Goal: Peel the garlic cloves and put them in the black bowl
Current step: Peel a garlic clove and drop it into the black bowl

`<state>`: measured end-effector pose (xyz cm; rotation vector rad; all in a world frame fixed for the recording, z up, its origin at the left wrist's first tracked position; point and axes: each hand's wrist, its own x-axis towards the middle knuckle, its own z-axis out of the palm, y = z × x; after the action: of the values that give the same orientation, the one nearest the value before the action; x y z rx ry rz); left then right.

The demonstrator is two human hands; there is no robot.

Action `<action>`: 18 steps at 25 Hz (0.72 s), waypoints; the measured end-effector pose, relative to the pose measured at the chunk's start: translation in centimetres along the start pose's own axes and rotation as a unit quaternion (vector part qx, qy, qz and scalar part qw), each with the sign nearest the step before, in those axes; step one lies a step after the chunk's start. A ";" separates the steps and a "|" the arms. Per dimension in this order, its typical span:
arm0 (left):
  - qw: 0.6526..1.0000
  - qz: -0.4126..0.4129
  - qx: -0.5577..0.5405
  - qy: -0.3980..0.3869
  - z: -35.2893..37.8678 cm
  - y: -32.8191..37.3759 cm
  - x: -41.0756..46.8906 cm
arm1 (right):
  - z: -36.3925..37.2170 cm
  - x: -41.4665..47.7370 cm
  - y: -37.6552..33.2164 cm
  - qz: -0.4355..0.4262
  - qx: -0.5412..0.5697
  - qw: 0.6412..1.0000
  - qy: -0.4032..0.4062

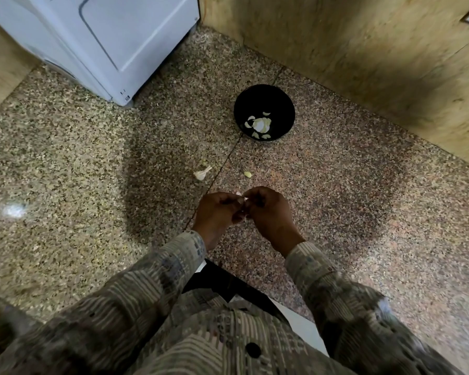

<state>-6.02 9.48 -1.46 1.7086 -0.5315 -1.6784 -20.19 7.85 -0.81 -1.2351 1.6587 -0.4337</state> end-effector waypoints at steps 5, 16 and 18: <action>0.990 -0.112 -0.075 -0.035 -0.3 -0.4 0.0 | -0.4 -1.5 0.5 -0.093 -0.087 0.992 -0.011; 0.998 -0.062 0.006 -0.003 0.6 0.6 0.0 | 0.6 -1.0 0.5 -0.090 -0.101 0.989 0.053; 0.997 -0.072 0.003 -0.013 0.5 0.8 0.2 | 0.5 -0.9 0.5 -0.093 -0.100 0.989 0.051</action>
<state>-6.35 8.69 -0.96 1.7682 -0.4348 -1.8038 -20.00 8.95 -1.02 -1.5467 1.7108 -0.4596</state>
